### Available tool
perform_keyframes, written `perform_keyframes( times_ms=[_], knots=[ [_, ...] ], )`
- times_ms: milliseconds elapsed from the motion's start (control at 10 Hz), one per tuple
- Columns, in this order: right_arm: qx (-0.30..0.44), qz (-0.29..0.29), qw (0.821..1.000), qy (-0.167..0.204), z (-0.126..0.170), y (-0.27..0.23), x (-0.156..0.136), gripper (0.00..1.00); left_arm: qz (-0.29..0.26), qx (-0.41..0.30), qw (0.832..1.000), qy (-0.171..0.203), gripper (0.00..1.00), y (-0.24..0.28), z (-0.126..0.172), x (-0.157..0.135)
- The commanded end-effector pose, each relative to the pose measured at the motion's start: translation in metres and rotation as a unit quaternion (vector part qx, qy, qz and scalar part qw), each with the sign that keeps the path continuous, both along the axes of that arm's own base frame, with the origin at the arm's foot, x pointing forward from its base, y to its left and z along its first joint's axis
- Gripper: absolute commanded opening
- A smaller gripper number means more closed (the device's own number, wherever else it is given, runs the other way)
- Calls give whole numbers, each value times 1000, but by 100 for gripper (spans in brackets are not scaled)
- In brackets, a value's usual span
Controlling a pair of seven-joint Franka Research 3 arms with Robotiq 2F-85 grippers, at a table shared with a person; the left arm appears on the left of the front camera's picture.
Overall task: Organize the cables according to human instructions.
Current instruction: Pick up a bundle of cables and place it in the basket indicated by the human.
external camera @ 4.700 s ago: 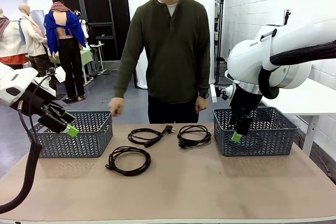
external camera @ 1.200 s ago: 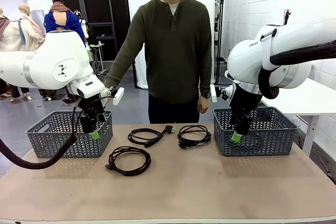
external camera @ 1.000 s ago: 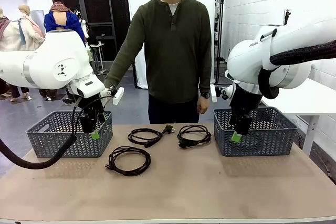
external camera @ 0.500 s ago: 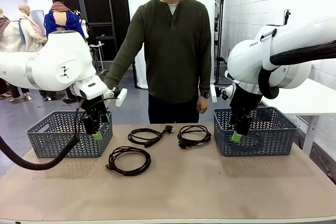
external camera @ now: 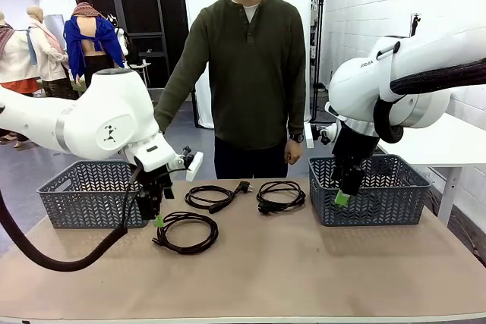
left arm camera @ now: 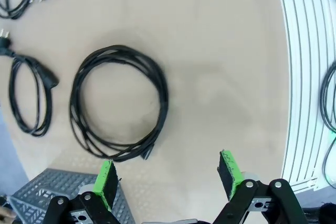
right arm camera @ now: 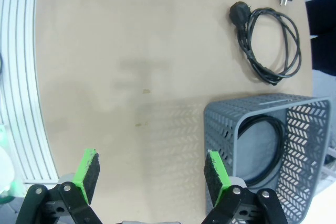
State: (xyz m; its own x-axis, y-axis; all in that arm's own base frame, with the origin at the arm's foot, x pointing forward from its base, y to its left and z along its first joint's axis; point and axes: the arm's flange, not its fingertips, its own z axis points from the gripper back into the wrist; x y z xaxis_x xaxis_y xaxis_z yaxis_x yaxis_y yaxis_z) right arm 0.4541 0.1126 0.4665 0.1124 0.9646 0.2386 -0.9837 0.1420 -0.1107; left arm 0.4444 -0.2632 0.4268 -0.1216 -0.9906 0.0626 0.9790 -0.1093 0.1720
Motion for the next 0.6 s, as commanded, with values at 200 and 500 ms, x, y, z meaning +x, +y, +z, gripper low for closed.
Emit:
perform_keyframes(
  times_ms=[200,500],
  knots=[
    [-2,-5,1000,0,0,1,3,100,-7,26,1000,15,100,-15,-34,4],
    [-2,-5,1000,0,0,1,3,100,-15,28,999,29,100,-18,-60,11]
  ],
)
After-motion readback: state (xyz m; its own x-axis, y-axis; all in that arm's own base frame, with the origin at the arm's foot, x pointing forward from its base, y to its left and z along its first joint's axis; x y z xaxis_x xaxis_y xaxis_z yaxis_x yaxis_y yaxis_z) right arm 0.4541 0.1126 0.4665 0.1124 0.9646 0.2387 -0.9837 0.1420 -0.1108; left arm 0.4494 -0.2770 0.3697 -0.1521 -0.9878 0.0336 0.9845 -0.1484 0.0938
